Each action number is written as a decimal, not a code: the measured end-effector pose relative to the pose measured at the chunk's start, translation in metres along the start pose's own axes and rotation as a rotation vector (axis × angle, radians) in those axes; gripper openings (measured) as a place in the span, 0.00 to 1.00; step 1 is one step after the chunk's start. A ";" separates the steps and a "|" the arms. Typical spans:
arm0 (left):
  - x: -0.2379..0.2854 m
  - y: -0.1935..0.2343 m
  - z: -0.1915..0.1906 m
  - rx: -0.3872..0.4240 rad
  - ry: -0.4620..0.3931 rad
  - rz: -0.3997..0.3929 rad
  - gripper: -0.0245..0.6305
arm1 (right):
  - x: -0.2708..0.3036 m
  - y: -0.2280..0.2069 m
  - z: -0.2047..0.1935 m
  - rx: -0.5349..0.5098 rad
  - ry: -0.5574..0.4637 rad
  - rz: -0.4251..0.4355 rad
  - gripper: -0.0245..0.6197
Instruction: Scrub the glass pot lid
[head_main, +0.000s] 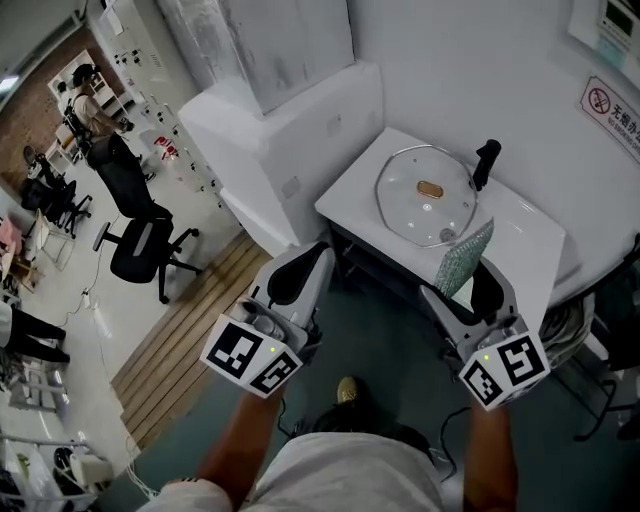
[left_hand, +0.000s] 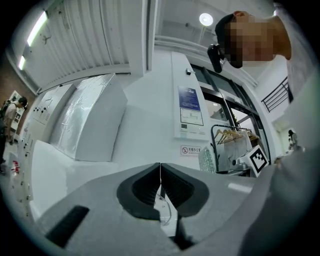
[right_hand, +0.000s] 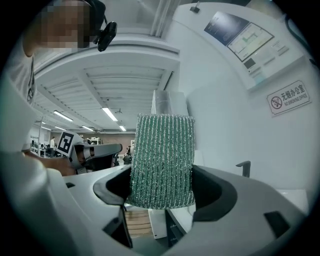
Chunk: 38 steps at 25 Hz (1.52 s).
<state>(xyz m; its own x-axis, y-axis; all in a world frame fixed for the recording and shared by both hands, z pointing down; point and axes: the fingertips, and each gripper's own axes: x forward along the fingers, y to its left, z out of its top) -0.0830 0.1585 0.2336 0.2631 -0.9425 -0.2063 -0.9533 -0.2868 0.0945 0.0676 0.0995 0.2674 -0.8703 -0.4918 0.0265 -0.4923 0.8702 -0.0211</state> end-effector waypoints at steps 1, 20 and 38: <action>0.005 0.010 0.000 -0.002 0.001 -0.008 0.06 | 0.010 -0.001 0.000 -0.002 0.005 -0.006 0.58; 0.096 0.102 -0.026 -0.062 0.031 -0.062 0.06 | 0.096 -0.068 -0.001 -0.005 0.049 -0.109 0.58; 0.218 0.150 -0.073 -0.027 0.128 -0.055 0.06 | 0.165 -0.181 -0.023 -0.016 0.129 -0.154 0.58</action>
<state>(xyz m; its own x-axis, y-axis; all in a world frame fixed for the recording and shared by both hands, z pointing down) -0.1581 -0.1027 0.2743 0.3337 -0.9388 -0.0857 -0.9330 -0.3419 0.1126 0.0135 -0.1383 0.2986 -0.7754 -0.6119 0.1560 -0.6183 0.7859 0.0093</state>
